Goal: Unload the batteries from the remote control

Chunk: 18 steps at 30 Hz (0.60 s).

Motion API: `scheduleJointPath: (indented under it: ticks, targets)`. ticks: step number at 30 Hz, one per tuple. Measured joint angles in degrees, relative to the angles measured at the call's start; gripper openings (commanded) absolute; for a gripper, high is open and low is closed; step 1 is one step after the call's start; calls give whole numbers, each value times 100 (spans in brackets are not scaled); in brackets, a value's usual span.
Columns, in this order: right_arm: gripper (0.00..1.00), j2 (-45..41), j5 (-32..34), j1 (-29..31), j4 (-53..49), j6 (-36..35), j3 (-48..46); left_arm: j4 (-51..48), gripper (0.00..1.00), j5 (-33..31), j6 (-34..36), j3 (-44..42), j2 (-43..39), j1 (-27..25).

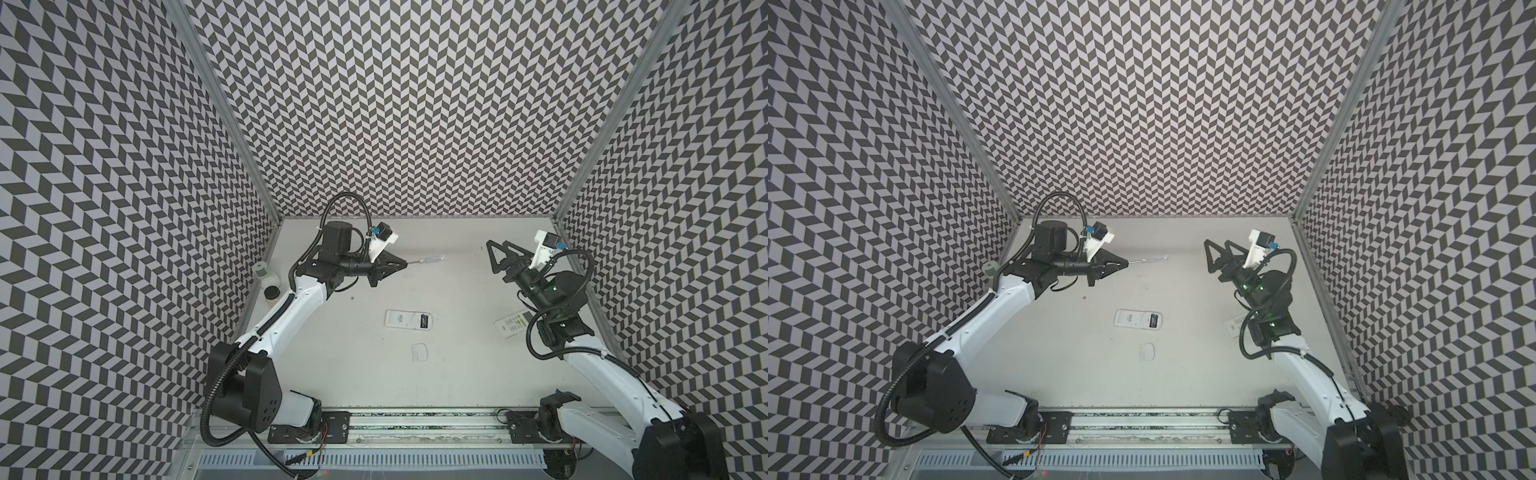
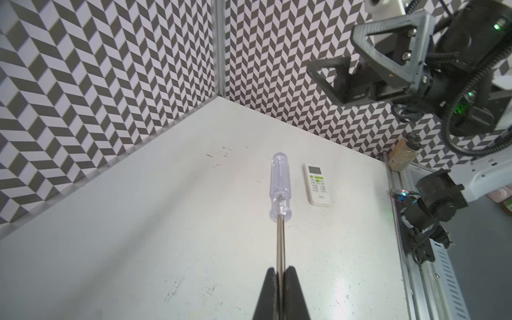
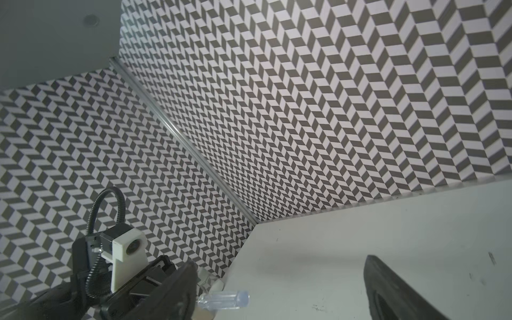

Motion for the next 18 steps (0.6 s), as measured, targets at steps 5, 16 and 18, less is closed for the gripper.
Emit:
scheduleJointPath:
  ticks: [5,16,18]
  targets:
    - [86,614,-1399,-2,59,-442,352,109,0,767,-96,-492,-160,129]
    - [79,1569,-2970,579,140,-964,612,581,0,1512,-507,-704,-155,111]
    - [77,1652,-3093,730,186,-1075,638,638,0,1530,-522,-752,-155,107]
